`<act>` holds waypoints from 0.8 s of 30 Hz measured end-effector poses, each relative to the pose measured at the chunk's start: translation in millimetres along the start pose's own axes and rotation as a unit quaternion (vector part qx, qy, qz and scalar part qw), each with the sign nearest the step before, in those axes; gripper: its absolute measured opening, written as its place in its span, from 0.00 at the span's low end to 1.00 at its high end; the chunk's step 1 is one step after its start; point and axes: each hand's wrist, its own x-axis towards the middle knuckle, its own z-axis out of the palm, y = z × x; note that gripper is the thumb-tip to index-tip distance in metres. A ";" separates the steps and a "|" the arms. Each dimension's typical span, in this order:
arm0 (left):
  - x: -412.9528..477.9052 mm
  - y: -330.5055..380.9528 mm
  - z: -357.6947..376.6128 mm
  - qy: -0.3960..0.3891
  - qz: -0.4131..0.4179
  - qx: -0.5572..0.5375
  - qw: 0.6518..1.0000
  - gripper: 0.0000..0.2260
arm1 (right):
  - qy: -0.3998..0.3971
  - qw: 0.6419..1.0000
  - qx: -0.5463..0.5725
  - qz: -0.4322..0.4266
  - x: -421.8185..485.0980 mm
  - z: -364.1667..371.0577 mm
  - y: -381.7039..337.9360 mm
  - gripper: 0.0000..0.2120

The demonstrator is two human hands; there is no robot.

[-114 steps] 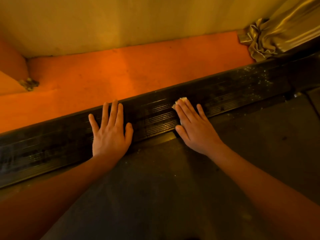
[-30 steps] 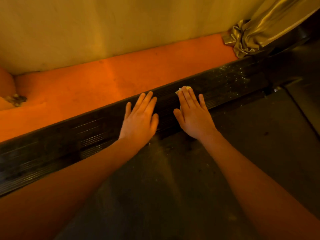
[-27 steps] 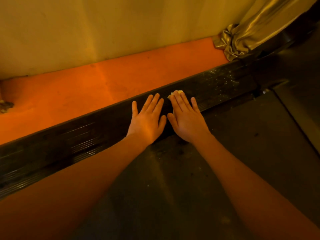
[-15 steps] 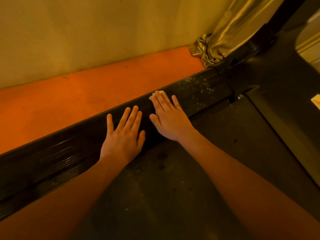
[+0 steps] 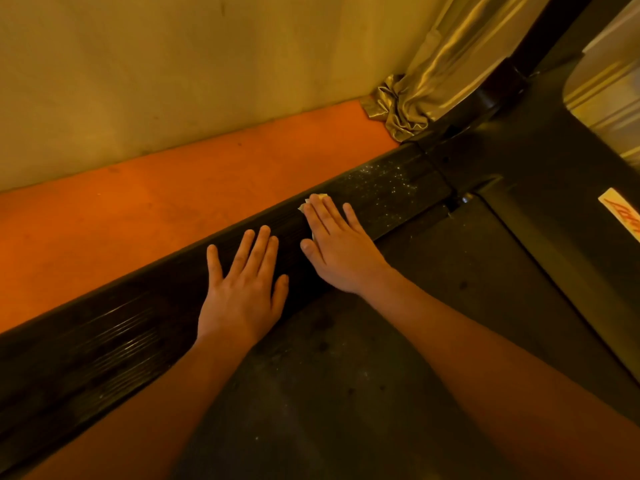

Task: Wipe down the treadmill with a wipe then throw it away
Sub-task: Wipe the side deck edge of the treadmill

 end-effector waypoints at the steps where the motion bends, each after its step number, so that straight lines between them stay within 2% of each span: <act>1: 0.4 -0.2 0.7 -0.005 0.001 0.003 1.000 0.30 | 0.004 1.000 0.009 0.005 0.7 0.6 -1.4 0.31; 5: 1.7 -0.8 4.7 -0.003 0.000 0.010 1.000 0.29 | 0.026 0.997 0.067 0.037 -31.4 13.7 -10.6 0.31; 8: 1.0 -0.1 4.8 -0.015 -0.003 0.017 1.000 0.28 | 0.014 0.998 0.053 0.042 -45.1 19.0 -11.0 0.31; 15: 0.8 0.7 1.9 -0.012 0.000 0.008 1.000 0.28 | 0.024 0.998 0.045 0.043 6.9 1.9 10.3 0.30; 20: 3.2 4.6 -1.5 -0.033 -0.008 0.011 0.999 0.29 | 0.031 0.997 0.041 0.056 -28.2 13.5 4.9 0.31; 24: 2.7 3.2 3.5 -0.017 -0.002 0.011 1.000 0.30 | 0.012 0.999 0.012 0.029 -7.0 1.9 18.5 0.31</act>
